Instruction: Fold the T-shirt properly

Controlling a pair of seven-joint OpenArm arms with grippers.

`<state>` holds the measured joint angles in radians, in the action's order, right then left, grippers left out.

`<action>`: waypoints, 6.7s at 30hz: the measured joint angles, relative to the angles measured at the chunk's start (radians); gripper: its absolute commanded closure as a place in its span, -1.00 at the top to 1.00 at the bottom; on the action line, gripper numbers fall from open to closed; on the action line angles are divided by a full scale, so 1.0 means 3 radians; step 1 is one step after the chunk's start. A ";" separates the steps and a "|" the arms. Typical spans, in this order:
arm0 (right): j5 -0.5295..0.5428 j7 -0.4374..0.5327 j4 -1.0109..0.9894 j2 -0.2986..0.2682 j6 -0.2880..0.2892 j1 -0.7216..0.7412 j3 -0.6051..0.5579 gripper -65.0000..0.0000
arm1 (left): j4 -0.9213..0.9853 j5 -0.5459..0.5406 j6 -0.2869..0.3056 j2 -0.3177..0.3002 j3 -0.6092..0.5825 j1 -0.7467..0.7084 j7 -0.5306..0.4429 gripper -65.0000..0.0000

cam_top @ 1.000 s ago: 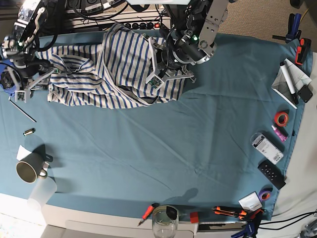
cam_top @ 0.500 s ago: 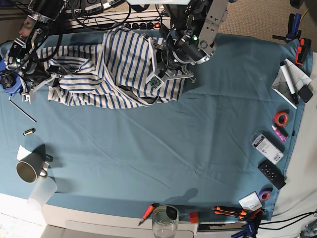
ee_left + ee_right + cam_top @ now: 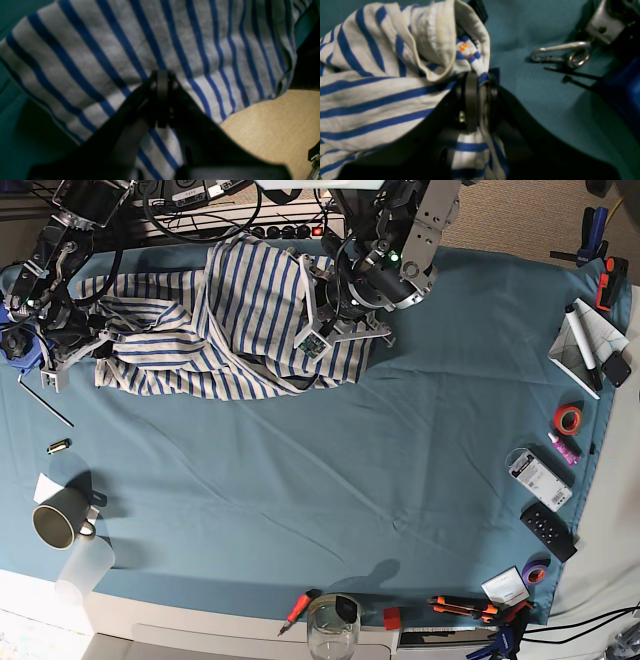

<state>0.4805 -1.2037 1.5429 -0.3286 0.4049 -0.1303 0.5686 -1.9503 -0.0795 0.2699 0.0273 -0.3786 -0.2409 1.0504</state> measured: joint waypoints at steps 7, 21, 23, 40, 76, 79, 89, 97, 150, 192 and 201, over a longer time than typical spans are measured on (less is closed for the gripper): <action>-0.0207 -0.0050 0.0264 0.0060 -0.0031 0.0083 -0.0031 -1.00 | 0.0000 0.0001 0.0000 0.0000 0.0000 0.0001 0.0000 -1.00; -0.0534 0.0315 0.0089 -0.0524 -0.0014 0.0806 -0.0042 -1.00 | 0.0000 -0.0239 0.0000 0.0000 0.0000 -0.0008 0.0009 -1.00; -0.0490 0.0248 -0.0131 -0.0632 -0.0047 0.0979 -0.0032 -1.00 | 0.0000 -0.0277 -0.0001 0.0000 0.0000 -0.0006 0.0010 -1.00; 0.1747 -0.0713 -0.0343 -0.0744 0.0785 0.1012 -0.0029 -1.00 | -0.0448 -0.0126 -0.0399 0.0009 0.0223 -0.0196 0.0234 -1.00; 0.3229 -0.0725 0.1191 -0.0769 0.0974 -0.0326 -0.0786 -1.00 | -0.0917 -0.0476 -0.0415 0.0001 0.1264 -0.0552 0.0225 -1.00; 0.3227 -0.0726 0.1191 -0.0758 0.0973 -0.0312 -0.1003 -1.00 | -0.0917 -0.0476 -0.0415 0.0003 0.1264 -0.0552 0.0225 -1.00; 0.3234 -0.0724 0.1191 -0.0684 0.0973 -0.0304 -0.1027 -0.56 | -0.0917 -0.0476 -0.0415 0.0001 0.1264 -0.0552 0.0225 -1.00; 0.3267 -0.0718 0.1236 -0.0618 0.0974 -0.0131 -0.1017 -0.55 | -0.0917 -0.0476 -0.0415 0.0001 0.1263 -0.0552 0.0225 -1.00; -0.0378 0.0092 0.1190 -0.0417 0.0134 -0.0435 0.0327 -0.93 | 0.0960 -0.0996 0.0310 0.0350 -0.0289 0.0993 -0.0369 -1.00; 0.1102 -0.0062 0.1190 -0.0418 0.0949 -0.0406 -0.0490 -0.93 | 0.0832 0.0111 -0.0469 0.0350 -0.0286 0.1164 0.0287 -1.00; 0.0772 0.0136 0.0469 -0.0277 0.0858 -0.0111 -0.0839 -0.93 | 0.0825 -0.0544 -0.0217 0.0350 -0.0290 0.1241 0.0239 -1.00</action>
<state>0.7120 -1.1629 1.6836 -0.4118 0.6624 -0.1635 0.3168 -1.7027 -0.2428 0.2047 0.1322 -0.4656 0.1314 1.1221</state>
